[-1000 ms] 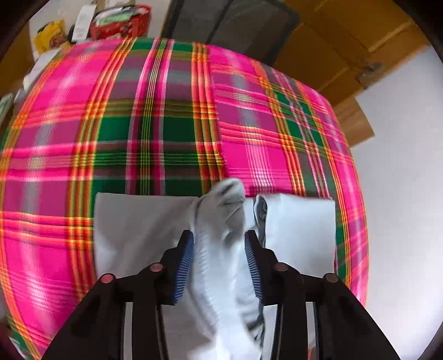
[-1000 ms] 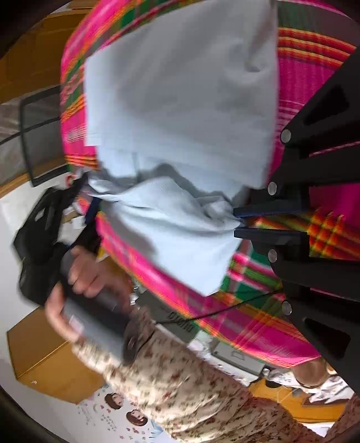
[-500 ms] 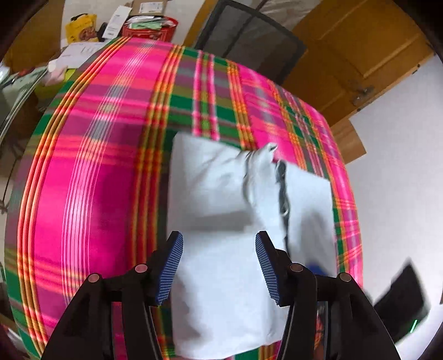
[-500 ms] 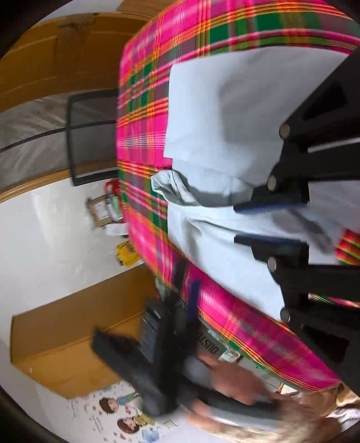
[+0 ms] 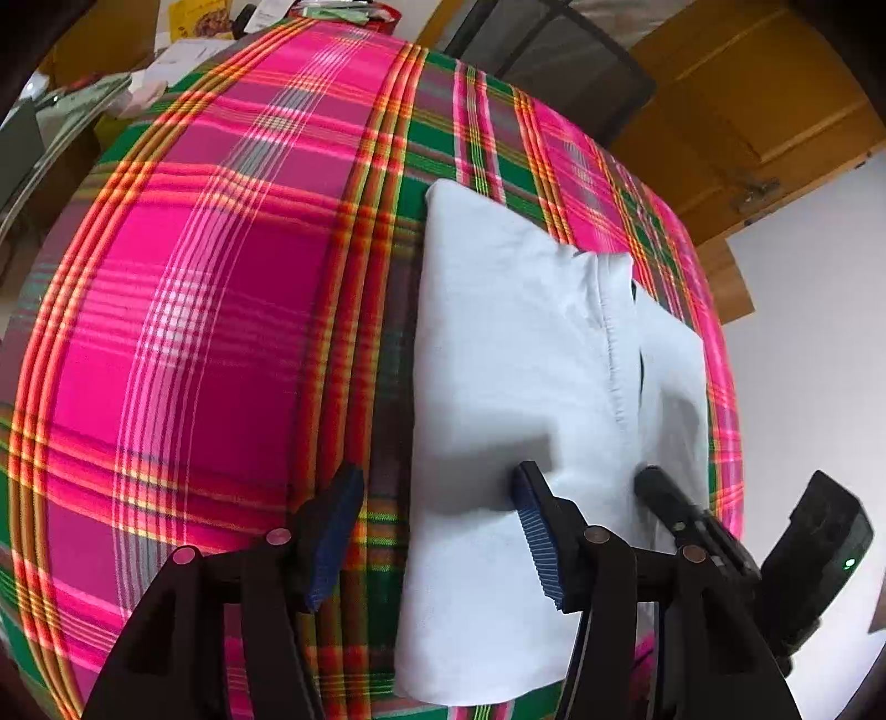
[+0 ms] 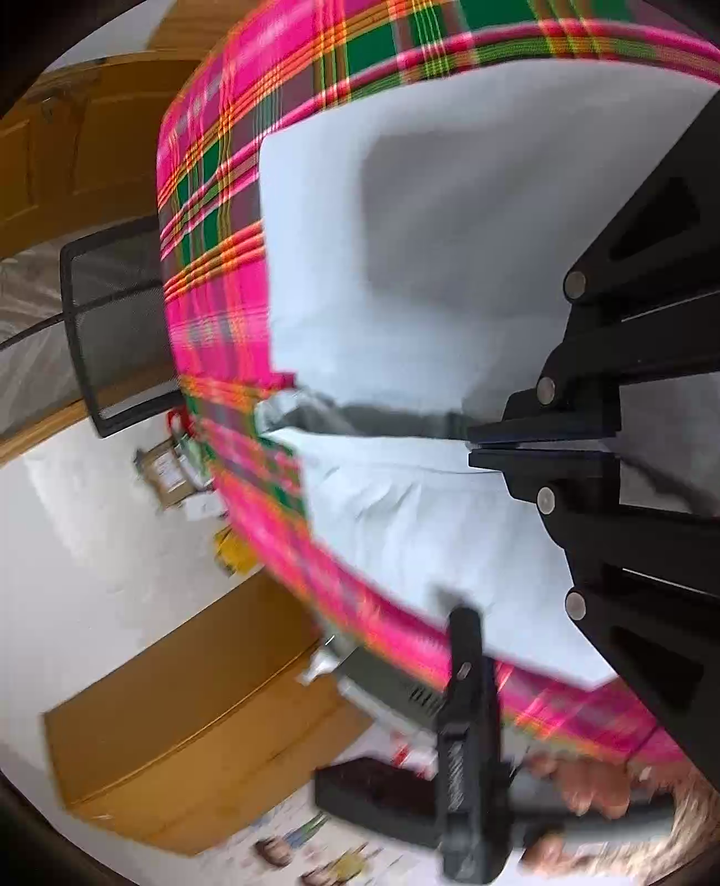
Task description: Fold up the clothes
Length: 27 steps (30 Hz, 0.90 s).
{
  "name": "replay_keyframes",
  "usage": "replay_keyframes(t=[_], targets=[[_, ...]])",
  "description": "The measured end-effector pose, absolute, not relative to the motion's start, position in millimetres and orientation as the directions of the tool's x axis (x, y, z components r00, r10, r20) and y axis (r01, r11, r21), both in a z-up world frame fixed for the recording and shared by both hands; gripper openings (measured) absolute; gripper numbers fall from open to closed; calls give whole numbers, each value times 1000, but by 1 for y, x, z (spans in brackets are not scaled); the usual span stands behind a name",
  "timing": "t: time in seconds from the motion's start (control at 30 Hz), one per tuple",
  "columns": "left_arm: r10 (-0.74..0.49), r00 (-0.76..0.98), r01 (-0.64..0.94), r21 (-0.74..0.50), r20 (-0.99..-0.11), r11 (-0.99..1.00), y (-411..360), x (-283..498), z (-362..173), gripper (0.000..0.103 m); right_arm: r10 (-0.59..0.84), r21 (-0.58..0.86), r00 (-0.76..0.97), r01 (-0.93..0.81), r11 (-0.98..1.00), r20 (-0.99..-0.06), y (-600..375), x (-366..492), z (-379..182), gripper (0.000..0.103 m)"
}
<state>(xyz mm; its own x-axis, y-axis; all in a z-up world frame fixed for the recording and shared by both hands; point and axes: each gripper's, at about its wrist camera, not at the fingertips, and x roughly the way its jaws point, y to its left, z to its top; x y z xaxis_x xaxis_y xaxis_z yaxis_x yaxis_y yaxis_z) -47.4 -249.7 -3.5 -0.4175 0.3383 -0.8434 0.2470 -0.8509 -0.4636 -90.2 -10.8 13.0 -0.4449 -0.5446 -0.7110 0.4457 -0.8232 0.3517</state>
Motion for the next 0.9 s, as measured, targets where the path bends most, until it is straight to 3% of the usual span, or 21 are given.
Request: replay_keyframes(t=[0.17,0.43,0.57,0.7,0.9], targets=[[338,-427,263,-473,-839,-841,-256,-41,-4,60,-489,254,-468,479,-840,-736,-27,-88,11,3],[358,-440,245,-494,-824,-834,-256,-27,1,60,-571,300,-507,519,-800,-645,-28,-88,33,6],[367,-442,257,-508,-818,-822,-258,-24,-2,60,-508,247,-460,514,-821,-728,-43,-96,10,5],[371,-446,257,-513,-815,-819,-261,-20,-2,60,-471,249,-456,465,-850,-755,-35,-104,12,5],[351,-444,252,-492,-824,-834,-257,-14,0,60,-506,228,-527,504,-833,-683,-53,-133,45,8]])
